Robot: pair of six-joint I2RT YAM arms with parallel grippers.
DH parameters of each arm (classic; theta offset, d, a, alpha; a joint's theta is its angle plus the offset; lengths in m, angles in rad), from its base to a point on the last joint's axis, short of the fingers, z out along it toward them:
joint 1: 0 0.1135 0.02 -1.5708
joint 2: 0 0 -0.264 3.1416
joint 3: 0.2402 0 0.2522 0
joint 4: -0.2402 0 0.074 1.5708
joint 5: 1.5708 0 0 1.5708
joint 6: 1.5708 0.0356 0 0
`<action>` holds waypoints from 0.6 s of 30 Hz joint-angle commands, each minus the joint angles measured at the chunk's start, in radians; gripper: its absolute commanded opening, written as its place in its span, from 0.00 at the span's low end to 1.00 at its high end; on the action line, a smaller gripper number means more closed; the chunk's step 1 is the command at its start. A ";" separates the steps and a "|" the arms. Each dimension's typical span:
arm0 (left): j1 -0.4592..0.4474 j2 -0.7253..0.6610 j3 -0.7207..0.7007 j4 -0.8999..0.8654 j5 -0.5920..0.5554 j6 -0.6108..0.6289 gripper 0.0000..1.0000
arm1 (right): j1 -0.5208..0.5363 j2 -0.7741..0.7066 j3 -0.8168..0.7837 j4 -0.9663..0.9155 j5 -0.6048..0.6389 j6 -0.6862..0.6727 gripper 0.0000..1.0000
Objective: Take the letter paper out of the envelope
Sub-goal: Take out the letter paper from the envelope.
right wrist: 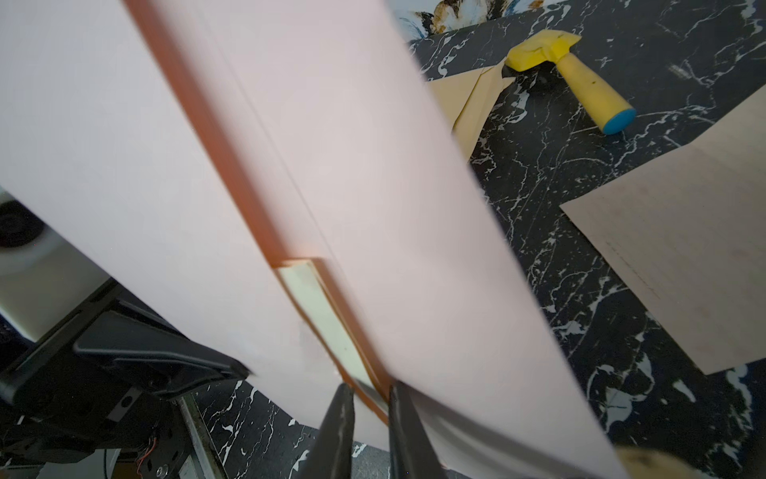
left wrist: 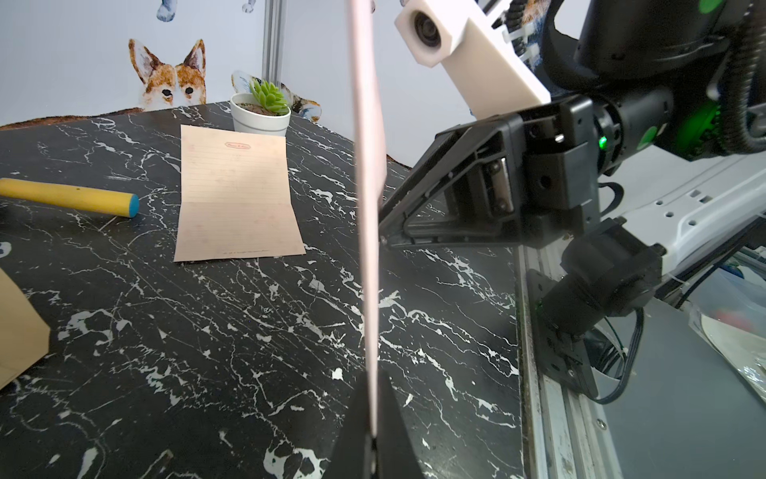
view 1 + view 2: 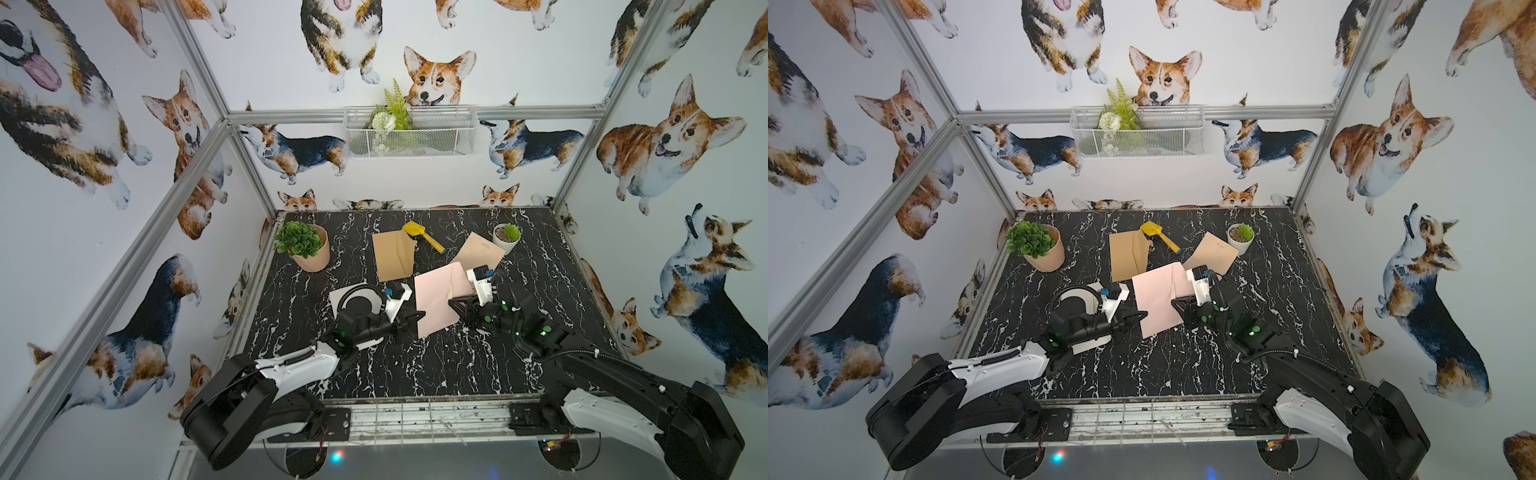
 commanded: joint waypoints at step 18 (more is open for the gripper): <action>0.000 -0.003 -0.012 0.089 0.039 -0.009 0.00 | -0.012 0.024 0.012 0.065 -0.047 -0.015 0.27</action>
